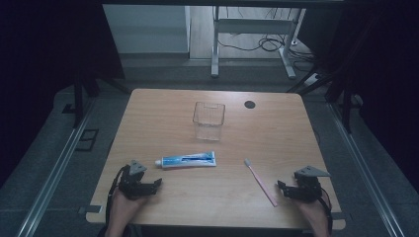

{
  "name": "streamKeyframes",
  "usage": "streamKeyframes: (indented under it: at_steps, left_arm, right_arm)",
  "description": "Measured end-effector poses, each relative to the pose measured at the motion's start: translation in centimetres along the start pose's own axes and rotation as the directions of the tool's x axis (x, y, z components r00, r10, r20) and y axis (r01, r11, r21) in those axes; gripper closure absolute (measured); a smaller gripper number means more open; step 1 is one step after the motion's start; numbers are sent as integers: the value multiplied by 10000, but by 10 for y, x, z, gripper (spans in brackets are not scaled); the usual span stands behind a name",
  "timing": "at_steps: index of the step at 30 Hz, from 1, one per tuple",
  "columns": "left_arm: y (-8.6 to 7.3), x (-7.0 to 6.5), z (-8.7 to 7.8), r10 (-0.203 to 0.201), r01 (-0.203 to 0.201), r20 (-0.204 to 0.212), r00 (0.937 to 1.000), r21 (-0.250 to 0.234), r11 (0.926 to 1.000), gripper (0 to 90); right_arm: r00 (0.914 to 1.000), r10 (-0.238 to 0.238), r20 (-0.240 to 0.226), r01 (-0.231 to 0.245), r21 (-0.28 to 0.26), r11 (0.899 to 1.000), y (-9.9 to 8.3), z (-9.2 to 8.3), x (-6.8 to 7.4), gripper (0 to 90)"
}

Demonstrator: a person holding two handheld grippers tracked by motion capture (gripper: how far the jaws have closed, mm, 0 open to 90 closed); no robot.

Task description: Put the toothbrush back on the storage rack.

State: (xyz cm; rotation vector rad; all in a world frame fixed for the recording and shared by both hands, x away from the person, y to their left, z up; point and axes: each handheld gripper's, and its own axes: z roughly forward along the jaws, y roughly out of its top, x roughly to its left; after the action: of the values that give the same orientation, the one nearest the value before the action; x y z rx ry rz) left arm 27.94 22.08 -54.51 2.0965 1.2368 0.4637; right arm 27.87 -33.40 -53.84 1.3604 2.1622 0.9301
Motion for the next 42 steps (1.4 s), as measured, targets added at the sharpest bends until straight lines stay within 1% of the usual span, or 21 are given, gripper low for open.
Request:
streamKeyframes:
  at_steps: [5, 6, 10, 15, 17, 20, 21, 22, 25, 29, 30, 31, 32, 33, 34, 35, 36, 37, 39, 40, 42]
  left_arm:
    - [0, 0, 0, 1, -1, 1, 10000, 2, 10000, 131]
    - [0, 0, 0, 4, -4, 0, 10000, 2, 10000, 131]
    - [0, 0, 0, 2, -2, 2, 10000, 1, 10000, 131]
    - [0, 0, 0, 2, -2, 1, 10000, 0, 10000, 131]
    - [0, 0, 0, 3, -3, 3, 10000, 3, 10000, 131]
    - [0, 0, 0, -4, 4, 6, 10000, -5, 10000, 131]
    - [0, 0, 0, -4, 4, 6, 10000, -5, 10000, 131]
    - [0, 0, 0, -3, 3, 3, 10000, -4, 10000, 131]
    - [0, 0, 0, -4, 4, 4, 10000, -3, 10000, 131]
    - [0, 0, 0, -2, 2, 0, 10000, -3, 10000, 131]
    - [0, 0, 0, -2, 2, 3, 10000, -2, 10000, 131]
    - [0, 0, 0, -1, 1, 3, 10000, -1, 10000, 131]
    - [0, 0, 0, 0, 0, 3, 10000, 0, 10000, 131]
    - [0, 0, 0, -3, 3, 4, 10000, -1, 10000, 131]
    - [0, 0, 0, -3, 3, 4, 10000, -1, 10000, 131]
    - [0, 0, 0, -3, 3, 4, 10000, 0, 10000, 131]
    - [0, 0, 0, -3, 3, 5, 10000, -2, 10000, 131]
    - [0, 0, 0, -4, 4, 3, 10000, -1, 10000, 131]
    - [0, 0, 0, -4, 4, 4, 10000, -1, 10000, 131]
    - [0, 0, 0, -2, 2, 5, 10000, -2, 10000, 131]
    - [0, 0, 0, -1, 1, 4, 10000, 0, 10000, 131]
  right_arm:
    - [9997, 79, -214, -77, 95, 9999, 1, -2, 0, 323]
    - [9993, 110, -344, -104, 151, 9998, 2, -4, 1, 351]
    - [9990, 47, -437, -37, 243, 9997, 4, -6, 3, 371]
    - [9983, 66, -582, -56, 166, 9998, 6, -11, 4, 389]
    - [9976, 65, -684, -57, 108, 9999, 8, -13, 5, 415]
    - [9947, -29, -1023, 32, 22, 10000, 10, -16, 9, 479]
    - [9947, -29, -1023, 32, 22, 10000, 10, -16, 9, 479]
    - [9919, -151, -1262, 155, 22, 9999, 12, -18, 14, 531]
    - [9858, -414, -1629, 425, 34, 9991, 14, -18, 22, 623]
    - [9770, -782, -1983, 799, 6, 9968, 17, -18, 34, 756]
    - [9770, -782, -1983, 799, 6, 9968, 17, -18, 34, 756]
    - [9737, -774, -2143, 798, 24, 9968, 17, -18, 37, 784]
    - [9629, -861, -2556, 890, -1, 9960, 18, -17, 42, 825]
    - [9592, -882, -2687, 923, 27, 9957, 18, -17, 45, 836]
    - [9592, -882, -2687, 923, 27, 9957, 18, -17, 45, 836]
    - [9507, -922, -2961, 981, 49, 9952, 18, -15, 51, 853]
    - [9507, -922, -2961, 981, 49, 9952, 18, -15, 51, 853]
    - [9422, -978, -3205, 1049, 51, 9945, 17, -13, 55, 858]
    - [9398, -1001, -3268, 1076, 51, 9942, 16, -12, 56, 859]
    - [9326, -1086, -3442, 1199, 115, 9927, 16, -10, 60, 861]
    - [9308, -1147, -3472, 1276, 143, 9917, 15, -9, 61, 862]
